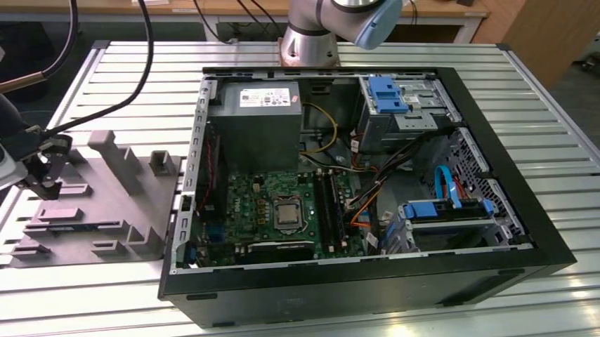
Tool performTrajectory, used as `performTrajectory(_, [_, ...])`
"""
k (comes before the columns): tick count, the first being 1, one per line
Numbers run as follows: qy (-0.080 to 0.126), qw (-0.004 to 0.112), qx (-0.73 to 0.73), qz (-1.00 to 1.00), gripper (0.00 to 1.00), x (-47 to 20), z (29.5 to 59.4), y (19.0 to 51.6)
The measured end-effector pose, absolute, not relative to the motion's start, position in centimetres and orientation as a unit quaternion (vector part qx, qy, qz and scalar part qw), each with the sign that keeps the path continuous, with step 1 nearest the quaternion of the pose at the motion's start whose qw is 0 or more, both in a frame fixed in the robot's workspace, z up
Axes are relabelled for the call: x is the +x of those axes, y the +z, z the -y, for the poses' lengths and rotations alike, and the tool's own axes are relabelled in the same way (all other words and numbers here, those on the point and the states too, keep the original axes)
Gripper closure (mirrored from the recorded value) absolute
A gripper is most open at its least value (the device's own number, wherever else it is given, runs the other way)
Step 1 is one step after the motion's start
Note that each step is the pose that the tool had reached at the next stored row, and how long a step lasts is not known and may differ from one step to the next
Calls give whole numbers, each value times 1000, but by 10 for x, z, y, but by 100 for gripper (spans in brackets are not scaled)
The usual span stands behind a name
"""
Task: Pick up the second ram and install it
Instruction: 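Pick up the second ram and move it above second insertion slot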
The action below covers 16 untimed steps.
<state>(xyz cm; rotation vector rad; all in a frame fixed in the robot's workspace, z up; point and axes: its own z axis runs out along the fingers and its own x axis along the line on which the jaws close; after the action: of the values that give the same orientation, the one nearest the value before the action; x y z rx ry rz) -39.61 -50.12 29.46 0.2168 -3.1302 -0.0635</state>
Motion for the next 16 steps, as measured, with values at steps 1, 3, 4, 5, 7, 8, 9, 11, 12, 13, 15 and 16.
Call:
performTrajectory(1, [-20,2,78,997,89,-396,501,295])
performTrajectory(3, [-20,2,96,995,89,-396,501,294])
performTrajectory(4, [-20,2,105,994,89,-396,501,294])
performTrajectory(5, [-20,3,114,993,89,-396,501,294])
performTrajectory(7, [-20,3,132,991,89,-396,501,294])
performTrajectory(8, [-20,3,141,990,89,-396,501,293])
performTrajectory(9, [-20,3,150,988,89,-396,501,293])
performTrajectory(11, [-20,4,169,985,89,-396,501,293])
performTrajectory(12, [-20,4,177,984,89,-396,501,293])
performTrajectory(13, [-20,4,186,982,89,-396,501,292])
performTrajectory(15, [-20,4,204,979,89,-396,501,292])
performTrajectory(16, [-20,5,213,977,89,-396,501,292])
